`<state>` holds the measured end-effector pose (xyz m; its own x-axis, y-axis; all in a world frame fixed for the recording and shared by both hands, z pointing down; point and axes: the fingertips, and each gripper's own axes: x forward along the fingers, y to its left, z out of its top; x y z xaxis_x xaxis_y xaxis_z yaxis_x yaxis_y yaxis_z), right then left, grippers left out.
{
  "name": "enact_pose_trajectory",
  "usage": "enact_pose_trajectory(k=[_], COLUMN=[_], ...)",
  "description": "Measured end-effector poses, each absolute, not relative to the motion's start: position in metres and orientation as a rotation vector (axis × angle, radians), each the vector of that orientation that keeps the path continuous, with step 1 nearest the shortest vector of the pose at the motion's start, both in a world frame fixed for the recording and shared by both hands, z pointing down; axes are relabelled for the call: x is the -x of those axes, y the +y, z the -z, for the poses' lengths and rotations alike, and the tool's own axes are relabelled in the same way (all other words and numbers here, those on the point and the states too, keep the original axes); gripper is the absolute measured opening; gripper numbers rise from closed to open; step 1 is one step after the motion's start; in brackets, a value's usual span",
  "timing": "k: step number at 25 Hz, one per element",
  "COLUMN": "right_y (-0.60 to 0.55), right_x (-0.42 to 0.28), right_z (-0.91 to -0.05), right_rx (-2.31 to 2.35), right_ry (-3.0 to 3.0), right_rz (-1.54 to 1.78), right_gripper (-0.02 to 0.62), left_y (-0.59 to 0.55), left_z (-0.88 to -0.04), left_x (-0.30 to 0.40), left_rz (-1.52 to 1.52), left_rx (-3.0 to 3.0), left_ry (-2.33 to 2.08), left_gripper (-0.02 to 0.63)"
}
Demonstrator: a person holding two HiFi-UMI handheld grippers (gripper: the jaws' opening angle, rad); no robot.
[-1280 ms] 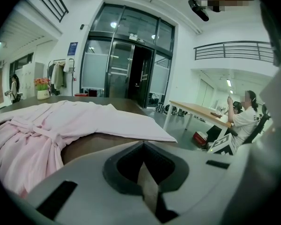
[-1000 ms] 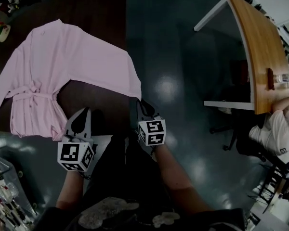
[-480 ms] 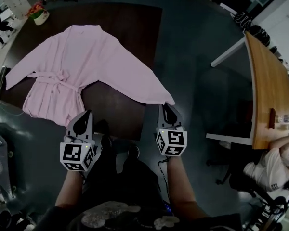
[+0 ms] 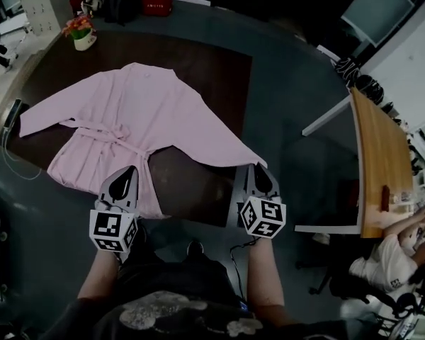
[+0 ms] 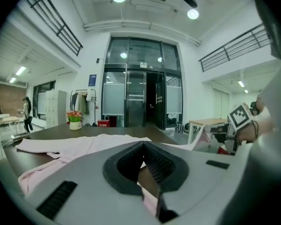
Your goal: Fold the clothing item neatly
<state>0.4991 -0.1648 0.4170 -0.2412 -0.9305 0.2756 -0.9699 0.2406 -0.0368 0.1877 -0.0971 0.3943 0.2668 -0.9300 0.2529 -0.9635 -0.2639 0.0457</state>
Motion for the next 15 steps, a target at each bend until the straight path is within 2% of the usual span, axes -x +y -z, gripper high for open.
enact_pose_trajectory(k=[7,15], right_y=[-0.176,-0.174], right_x=[-0.452,-0.425], right_z=[-0.39,-0.383], right_rx=[-1.921,-2.042], right_ry=[-2.213,-2.062], right_rz=[-0.256,-0.224], right_gripper=[0.025,0.025], left_y=[-0.114,-0.116], left_z=[-0.356,-0.37], left_x=[-0.093,-0.018], left_rz=[-0.039,-0.11], left_rx=[-2.337,-2.38], left_ry=[-1.758,-1.688], left_gripper=[0.01,0.011])
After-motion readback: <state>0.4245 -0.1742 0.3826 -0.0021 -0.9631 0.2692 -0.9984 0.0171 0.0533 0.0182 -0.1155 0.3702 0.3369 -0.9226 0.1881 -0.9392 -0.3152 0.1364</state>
